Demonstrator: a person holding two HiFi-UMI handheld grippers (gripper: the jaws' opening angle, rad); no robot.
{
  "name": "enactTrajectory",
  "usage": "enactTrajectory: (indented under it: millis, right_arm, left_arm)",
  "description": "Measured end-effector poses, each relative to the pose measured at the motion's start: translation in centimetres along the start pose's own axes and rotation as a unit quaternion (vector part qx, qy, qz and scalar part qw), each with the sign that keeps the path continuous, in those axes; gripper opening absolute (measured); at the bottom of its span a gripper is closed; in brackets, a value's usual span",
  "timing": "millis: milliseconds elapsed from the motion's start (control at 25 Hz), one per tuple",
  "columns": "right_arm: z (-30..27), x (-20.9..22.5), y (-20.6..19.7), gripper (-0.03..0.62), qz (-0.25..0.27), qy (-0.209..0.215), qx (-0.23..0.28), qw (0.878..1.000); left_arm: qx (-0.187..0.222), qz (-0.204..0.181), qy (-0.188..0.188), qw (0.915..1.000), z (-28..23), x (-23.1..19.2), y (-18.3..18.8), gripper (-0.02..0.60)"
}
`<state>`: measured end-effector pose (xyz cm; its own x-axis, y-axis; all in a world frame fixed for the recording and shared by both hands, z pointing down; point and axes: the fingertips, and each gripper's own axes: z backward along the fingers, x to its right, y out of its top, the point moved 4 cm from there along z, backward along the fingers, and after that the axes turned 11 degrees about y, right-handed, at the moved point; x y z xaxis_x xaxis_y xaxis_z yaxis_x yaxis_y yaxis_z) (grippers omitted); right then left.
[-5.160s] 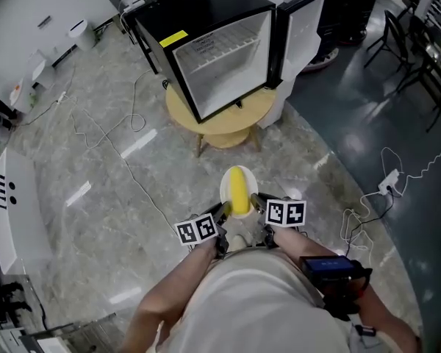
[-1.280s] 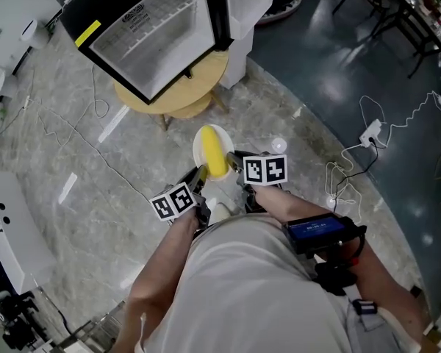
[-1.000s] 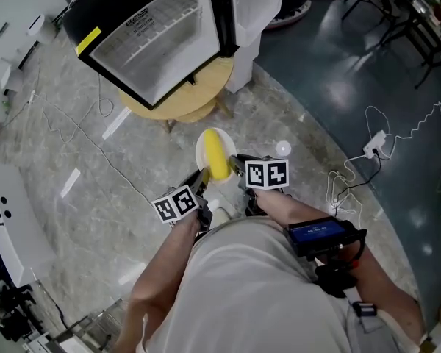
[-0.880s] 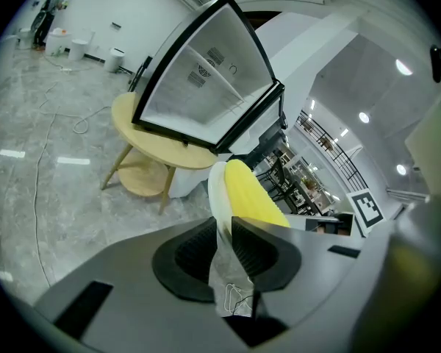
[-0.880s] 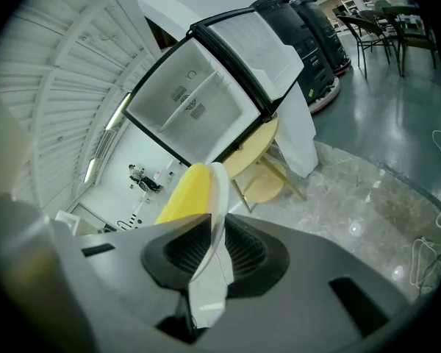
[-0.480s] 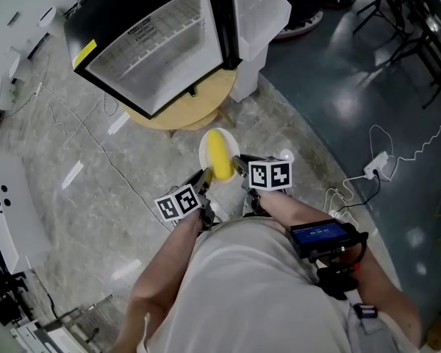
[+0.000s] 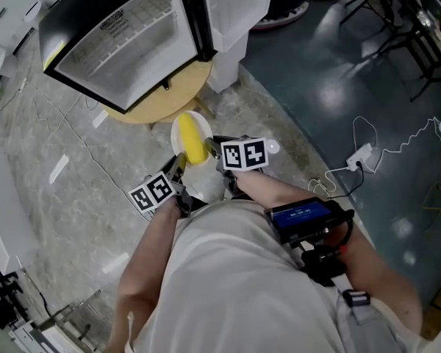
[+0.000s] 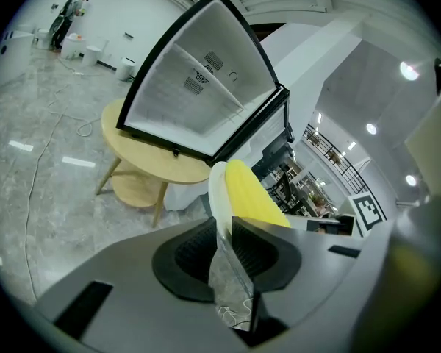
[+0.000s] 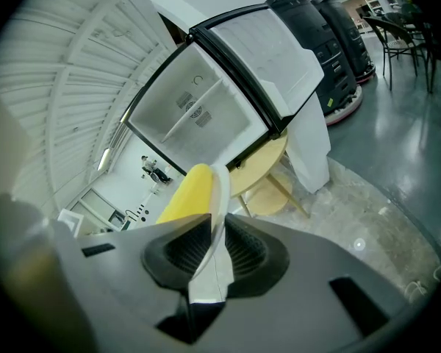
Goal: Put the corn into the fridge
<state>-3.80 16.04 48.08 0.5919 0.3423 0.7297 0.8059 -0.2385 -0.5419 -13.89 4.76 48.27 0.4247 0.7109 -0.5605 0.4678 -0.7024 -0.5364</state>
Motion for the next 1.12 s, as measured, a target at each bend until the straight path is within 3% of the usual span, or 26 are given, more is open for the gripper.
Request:
enactTrajectory:
  millis: [280, 640, 1120]
  right_arm:
    - [0.0, 0.0, 0.7, 0.057, 0.009, 0.005, 0.001, 1.000]
    - [-1.1, 1.7, 1.9, 0.057, -0.013, -0.013, 0.009, 1.000]
    - [-5.2, 3.6, 6.9, 0.057, -0.027, -0.033, 0.015, 0.999]
  left_arm:
    - [0.004, 0.006, 0.000, 1.0000, -0.3, 0.3, 0.4, 0.071]
    - [-0.020, 0.001, -0.011, 0.9997, -3.0, -0.1, 1.7, 0.069]
    - [-0.047, -0.005, -0.024, 0.9986, -7.6, -1.4, 7.5, 0.070]
